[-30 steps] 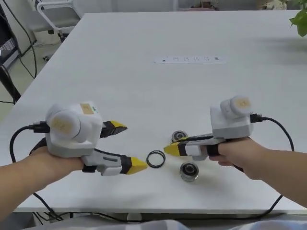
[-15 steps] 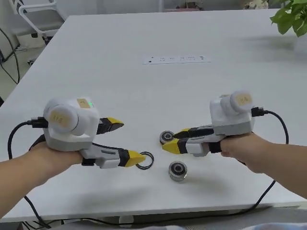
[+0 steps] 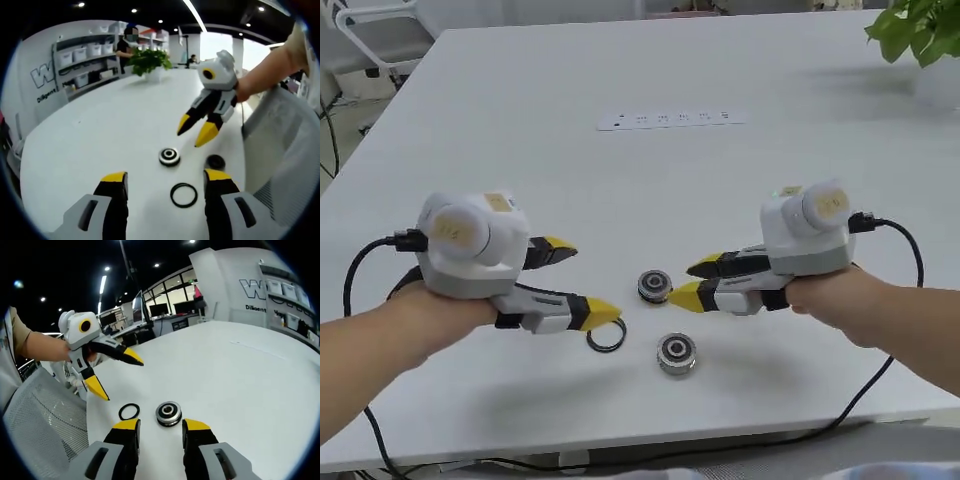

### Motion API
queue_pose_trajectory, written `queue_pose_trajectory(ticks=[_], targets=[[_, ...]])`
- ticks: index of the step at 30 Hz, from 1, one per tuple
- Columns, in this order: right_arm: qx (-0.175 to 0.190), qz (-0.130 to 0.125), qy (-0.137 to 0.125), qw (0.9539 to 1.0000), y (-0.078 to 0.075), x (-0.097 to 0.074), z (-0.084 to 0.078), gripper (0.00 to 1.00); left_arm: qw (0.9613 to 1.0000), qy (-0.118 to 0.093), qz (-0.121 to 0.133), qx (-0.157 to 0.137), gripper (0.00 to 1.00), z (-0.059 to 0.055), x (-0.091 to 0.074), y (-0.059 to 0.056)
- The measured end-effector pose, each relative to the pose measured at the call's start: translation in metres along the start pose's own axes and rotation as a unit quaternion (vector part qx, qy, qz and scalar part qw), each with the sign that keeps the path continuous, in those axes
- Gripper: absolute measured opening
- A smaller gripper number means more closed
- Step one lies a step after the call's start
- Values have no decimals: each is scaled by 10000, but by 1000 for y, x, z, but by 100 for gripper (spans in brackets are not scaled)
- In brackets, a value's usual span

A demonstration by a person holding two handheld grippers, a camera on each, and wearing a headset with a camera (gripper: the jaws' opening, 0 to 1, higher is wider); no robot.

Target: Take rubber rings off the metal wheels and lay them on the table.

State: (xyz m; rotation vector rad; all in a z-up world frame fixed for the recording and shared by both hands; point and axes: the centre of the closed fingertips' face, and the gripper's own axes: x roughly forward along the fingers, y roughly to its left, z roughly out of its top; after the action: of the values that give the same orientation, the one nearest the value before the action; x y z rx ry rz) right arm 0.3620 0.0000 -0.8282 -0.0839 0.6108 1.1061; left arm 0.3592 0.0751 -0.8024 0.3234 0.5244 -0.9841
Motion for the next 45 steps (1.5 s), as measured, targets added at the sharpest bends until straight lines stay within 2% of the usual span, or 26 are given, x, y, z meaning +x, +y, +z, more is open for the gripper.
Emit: queue_pose_trajectory(ticks=[5, 15, 27, 36, 38, 45], targets=[[-7, -34, 127, 9999, -10, 3, -10, 31, 10000, 47, -18, -14, 60, 1, 10, 1], [-102, 32, 207, 9997, -13, 12, -15, 26, 9999, 89, -111, -71, 54, 5, 27, -1], [-176, 77, 270, 9995, -13, 23, -19, 22, 9992, 284, -269, -20, 46, -2, 48, -5], [-192, 121, 256, 9994, -13, 28, -20, 19, 9985, 358, -404, -18, 41, -5, 59, -7], [-177, 93, 179, 9996, -14, 29, -17, 19, 9984, 354, -436, -65, 40, -4, 61, -8], [-242, 126, 171, 9995, -17, 31, -17, 15, 9981, 317, -525, -67, 32, 0, 70, -12]])
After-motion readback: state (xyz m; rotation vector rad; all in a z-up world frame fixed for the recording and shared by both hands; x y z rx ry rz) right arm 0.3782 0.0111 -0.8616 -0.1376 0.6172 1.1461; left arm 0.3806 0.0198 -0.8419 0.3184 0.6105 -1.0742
